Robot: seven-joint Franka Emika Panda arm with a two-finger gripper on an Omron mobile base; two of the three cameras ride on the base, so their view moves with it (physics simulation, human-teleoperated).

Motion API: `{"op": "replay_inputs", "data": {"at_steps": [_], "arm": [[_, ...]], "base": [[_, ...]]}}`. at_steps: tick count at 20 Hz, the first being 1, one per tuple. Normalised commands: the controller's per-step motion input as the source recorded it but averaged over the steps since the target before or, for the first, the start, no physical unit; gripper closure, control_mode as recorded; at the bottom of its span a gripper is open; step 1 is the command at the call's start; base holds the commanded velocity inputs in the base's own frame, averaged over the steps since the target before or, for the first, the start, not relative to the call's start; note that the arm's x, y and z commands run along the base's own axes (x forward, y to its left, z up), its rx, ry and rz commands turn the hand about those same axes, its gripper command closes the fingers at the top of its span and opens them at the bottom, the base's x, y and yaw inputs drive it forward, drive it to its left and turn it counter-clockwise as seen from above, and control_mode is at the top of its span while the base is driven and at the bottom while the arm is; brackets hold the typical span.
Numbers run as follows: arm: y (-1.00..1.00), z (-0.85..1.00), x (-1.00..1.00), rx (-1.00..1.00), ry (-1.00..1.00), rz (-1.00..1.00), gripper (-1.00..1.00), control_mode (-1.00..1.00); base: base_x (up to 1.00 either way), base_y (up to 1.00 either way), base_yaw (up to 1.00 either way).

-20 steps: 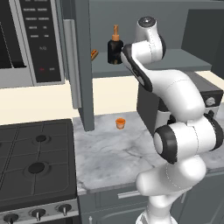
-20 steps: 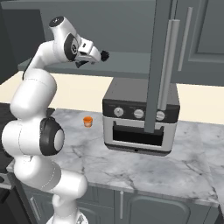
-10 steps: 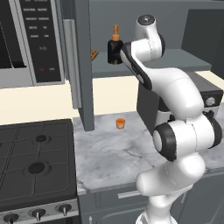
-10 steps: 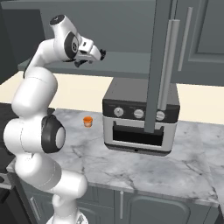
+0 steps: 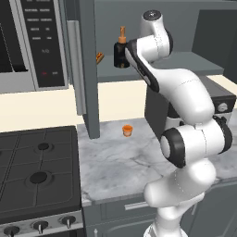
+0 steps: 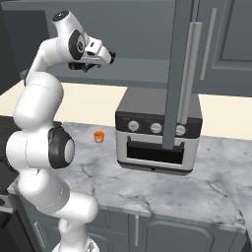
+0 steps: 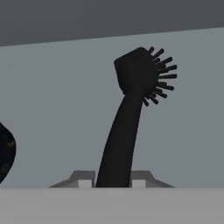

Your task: Pick the soap dispenser and dish brush from the cabinet and place them on the counter.

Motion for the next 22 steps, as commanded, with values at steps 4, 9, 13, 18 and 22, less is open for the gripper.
{"op": "replay_inputs", "data": {"at_steps": [4, 9, 13, 18, 22], "arm": [[0.03, 0.15, -0.05, 0.00, 0.04, 0.00, 1.00, -1.00], [0.02, -0.01, -0.29, 0.00, 0.00, 0.00, 1.00, -1.00], [0.02, -0.07, -0.47, 0.00, -0.02, 0.00, 1.00, -1.00], [0.01, -0.13, -0.50, -0.01, -0.02, 0.00, 1.00, -1.00], [0.05, -0.06, -0.46, 0.00, 0.00, 0.00, 1.00, -1.00]], "base": [[0.00, 0.00, 0.00], [0.00, 0.00, 0.00], [0.00, 0.00, 0.00], [0.00, 0.00, 0.00], [0.00, 0.00, 0.00]]}}
